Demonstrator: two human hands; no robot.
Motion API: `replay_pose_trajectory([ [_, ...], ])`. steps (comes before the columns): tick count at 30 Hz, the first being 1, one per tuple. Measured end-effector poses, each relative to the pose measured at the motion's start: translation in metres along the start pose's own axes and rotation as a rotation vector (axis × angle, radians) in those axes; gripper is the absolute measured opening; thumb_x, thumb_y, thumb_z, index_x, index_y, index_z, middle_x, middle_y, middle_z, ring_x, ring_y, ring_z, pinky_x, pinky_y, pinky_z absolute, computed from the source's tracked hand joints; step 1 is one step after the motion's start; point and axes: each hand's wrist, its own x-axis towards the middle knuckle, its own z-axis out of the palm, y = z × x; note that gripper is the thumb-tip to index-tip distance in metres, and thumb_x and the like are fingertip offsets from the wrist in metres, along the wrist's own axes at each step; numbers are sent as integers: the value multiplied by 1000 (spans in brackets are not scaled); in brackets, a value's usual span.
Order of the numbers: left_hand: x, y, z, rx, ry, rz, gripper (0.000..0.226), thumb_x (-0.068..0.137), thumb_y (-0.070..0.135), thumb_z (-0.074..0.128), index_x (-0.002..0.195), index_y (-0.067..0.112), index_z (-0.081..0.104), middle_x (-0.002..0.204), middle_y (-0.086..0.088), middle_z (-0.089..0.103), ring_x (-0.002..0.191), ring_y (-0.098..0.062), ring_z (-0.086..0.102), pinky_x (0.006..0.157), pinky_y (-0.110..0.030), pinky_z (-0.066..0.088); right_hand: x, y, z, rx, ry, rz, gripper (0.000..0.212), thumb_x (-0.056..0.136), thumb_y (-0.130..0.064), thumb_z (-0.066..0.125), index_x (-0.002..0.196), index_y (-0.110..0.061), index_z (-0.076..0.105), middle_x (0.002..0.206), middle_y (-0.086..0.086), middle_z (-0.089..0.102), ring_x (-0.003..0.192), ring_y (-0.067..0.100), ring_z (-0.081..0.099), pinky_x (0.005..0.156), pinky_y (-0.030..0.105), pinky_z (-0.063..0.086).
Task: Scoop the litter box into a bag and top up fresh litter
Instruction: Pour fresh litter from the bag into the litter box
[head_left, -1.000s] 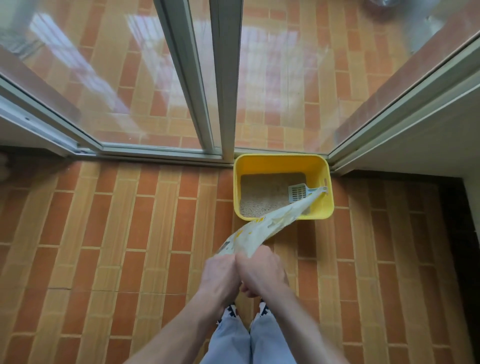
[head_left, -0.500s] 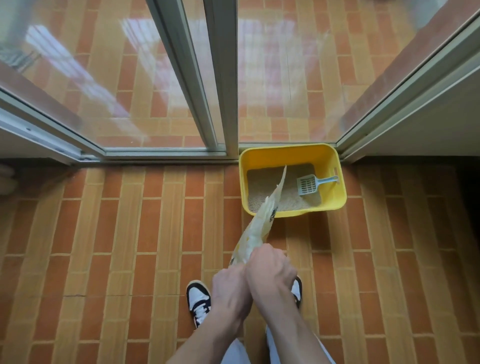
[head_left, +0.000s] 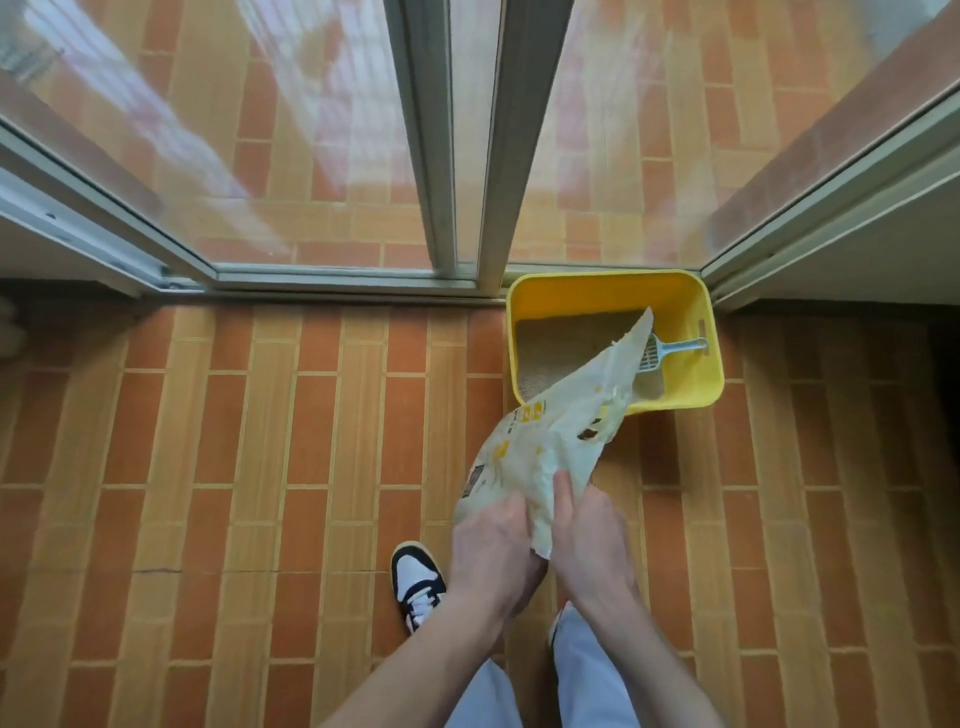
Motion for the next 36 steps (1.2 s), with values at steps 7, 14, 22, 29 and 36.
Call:
replay_pose_trajectory([
  [7, 9, -49, 26, -59, 89, -70, 44, 83, 50, 59, 111, 19, 46, 105, 2, 52, 91, -23, 52, 73, -29, 34, -12, -13, 4, 110, 10, -41, 51, 105, -45, 39, 71, -11, 53, 68, 5, 58, 65, 23, 54, 69, 43, 49],
  [14, 12, -87, 42, -16, -58, -122, 72, 84, 51, 63, 142, 21, 34, 125, 0, 43, 106, -24, 51, 82, -31, 36, -39, -10, -18, 231, -9, -2, 49, 99, -53, 46, 82, -14, 68, 57, -4, 66, 58, 22, 63, 56, 37, 50],
  [22, 24, -101, 69, -602, -229, -321, 122, 63, 51, 85, 157, 37, 9, 154, 2, 46, 136, -24, 49, 103, -44, 49, -51, -24, -46, 354, 32, 27, 35, 97, -36, 57, 68, -18, 65, 43, -13, 60, 39, -2, 56, 47, 16, 43],
  [29, 34, -122, 106, -621, -248, -336, 35, 63, 32, 65, 87, 16, 46, 87, -9, 55, 75, -33, 57, 53, -36, 41, -41, -22, -47, 349, 54, 34, 33, 95, -45, 57, 89, -17, 74, 57, -6, 70, 55, 10, 65, 59, 33, 44],
  [36, 8, -130, 66, -535, -285, -354, 34, 86, 21, 47, 118, 19, 37, 114, 2, 42, 95, -14, 51, 76, -35, 50, -20, -21, -44, 355, -1, -26, 27, 96, -44, 56, 85, -29, 75, 75, -19, 75, 71, 0, 71, 70, 30, 52],
])
